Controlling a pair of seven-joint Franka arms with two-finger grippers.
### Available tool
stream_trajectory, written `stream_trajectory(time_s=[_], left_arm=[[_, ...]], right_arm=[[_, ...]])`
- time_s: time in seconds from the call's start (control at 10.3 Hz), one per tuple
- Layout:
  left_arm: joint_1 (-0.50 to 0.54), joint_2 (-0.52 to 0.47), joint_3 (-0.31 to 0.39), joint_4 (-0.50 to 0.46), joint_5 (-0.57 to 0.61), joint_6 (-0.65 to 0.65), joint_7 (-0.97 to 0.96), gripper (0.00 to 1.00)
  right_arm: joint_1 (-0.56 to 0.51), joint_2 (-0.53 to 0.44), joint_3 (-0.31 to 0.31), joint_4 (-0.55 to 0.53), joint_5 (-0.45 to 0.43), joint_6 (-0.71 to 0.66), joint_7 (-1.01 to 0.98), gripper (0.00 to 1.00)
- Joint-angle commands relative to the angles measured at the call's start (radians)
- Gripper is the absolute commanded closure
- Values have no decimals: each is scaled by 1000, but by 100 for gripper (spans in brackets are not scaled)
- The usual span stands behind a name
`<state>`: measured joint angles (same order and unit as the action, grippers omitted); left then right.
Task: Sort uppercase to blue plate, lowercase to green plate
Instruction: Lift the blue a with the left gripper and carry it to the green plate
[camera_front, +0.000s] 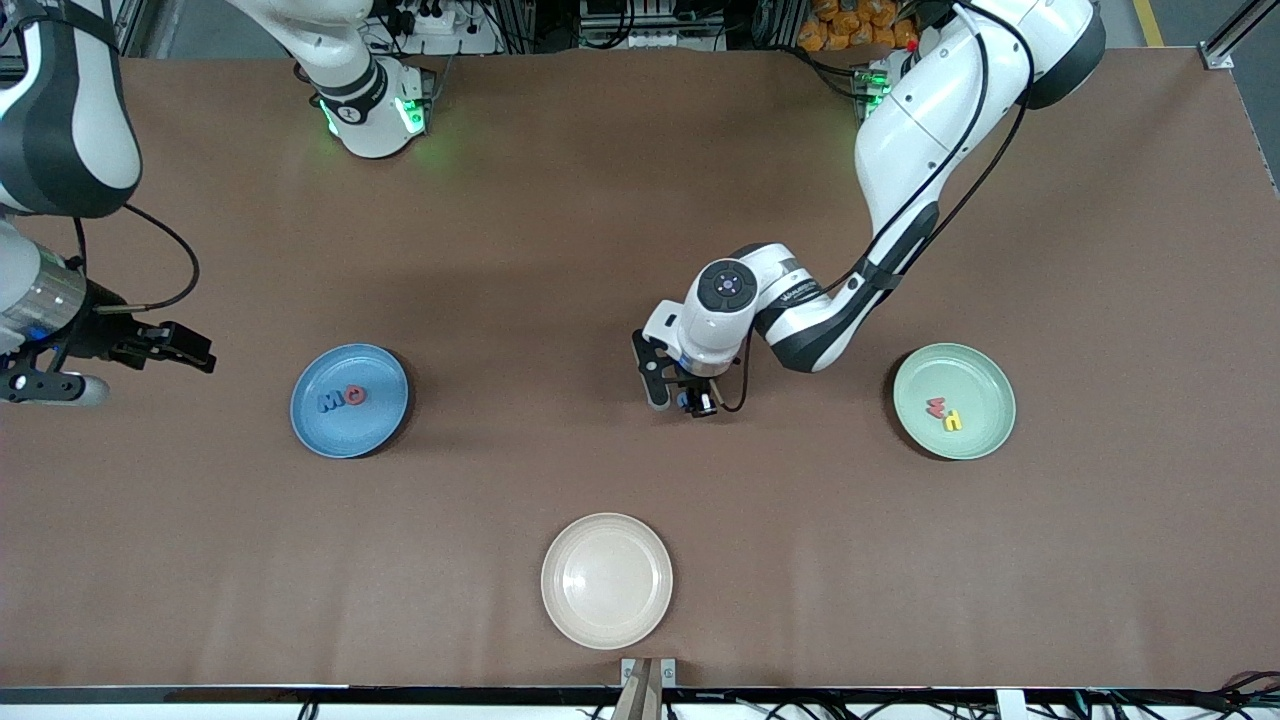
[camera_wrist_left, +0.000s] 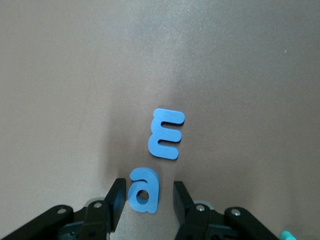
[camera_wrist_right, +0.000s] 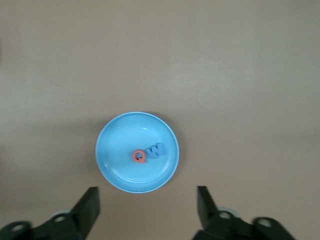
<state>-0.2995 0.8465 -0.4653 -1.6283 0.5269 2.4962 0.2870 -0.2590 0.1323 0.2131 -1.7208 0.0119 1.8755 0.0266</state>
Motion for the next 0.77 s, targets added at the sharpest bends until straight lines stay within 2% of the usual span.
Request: stream_trajectory(time_s=[0.0, 0.1, 0.29, 0.48, 0.68], left_arm=[[-9, 14, 11, -1, 33, 13, -49, 61], [-7, 17, 11, 1, 33, 13, -49, 67], [3, 9, 11, 1, 35, 12, -43, 82], [31, -10, 11, 5, 33, 3, -29, 93], [77, -40, 10, 8, 21, -61, -22, 100]], right_arm=[[10, -52, -26, 7, 36, -29, -8, 50], [14, -56, -31, 18, 37, -41, -8, 50], [87, -42, -111, 114, 39, -125, -8, 48], [98, -54, -121, 110, 39, -130, -13, 42], [106, -83, -127, 107, 39, -136, -13, 37]])
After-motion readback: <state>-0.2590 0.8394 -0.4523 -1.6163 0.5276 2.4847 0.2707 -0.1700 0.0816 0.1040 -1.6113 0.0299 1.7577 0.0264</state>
